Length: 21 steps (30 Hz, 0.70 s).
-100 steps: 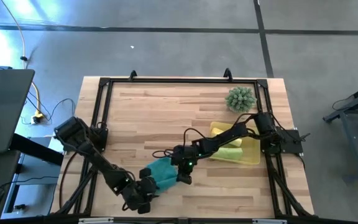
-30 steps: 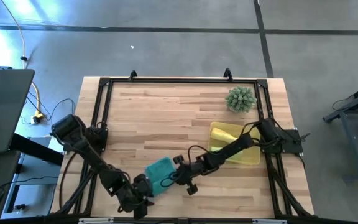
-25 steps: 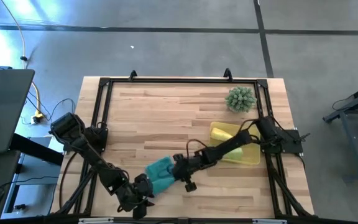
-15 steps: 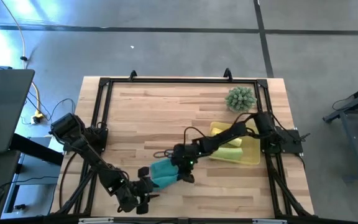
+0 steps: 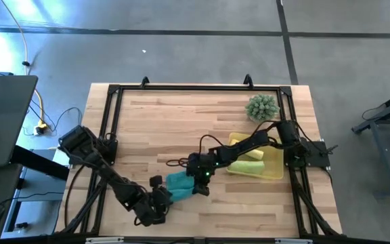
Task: Roll microfiber towels into tight, uniform cylinder then place into a basket
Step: Roll the blue microfiber towel
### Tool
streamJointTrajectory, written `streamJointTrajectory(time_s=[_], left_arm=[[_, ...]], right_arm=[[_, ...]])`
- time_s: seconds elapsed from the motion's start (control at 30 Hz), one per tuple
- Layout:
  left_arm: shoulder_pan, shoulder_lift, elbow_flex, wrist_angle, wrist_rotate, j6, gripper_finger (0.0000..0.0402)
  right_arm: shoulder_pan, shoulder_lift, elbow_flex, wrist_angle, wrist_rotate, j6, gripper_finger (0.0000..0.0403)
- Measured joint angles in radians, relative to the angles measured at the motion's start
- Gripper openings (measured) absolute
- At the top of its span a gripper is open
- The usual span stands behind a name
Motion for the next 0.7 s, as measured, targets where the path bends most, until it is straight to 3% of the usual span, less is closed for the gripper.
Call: streamJointTrajectory(time_s=[0.13, 0.3, 0.7], left_arm=[[0.017, 0.021, 0.002, 0.001, 0.081, -0.023, 0.0159], [0.044, 0.032, 0.004, 0.000, 0.105, -0.120, 0.0149], [0.057, 0.032, 0.005, 0.013, 0.278, -0.301, 0.0009]], right_arm=[[0.000, 0.000, 0.000, 0.001, 0.012, 0.001, 0.0007], [0.001, 0.000, -0.001, 0.002, 0.015, -0.038, 0.0010], [0.009, -0.146, -0.006, -0.139, 0.049, -0.295, 0.0124]])
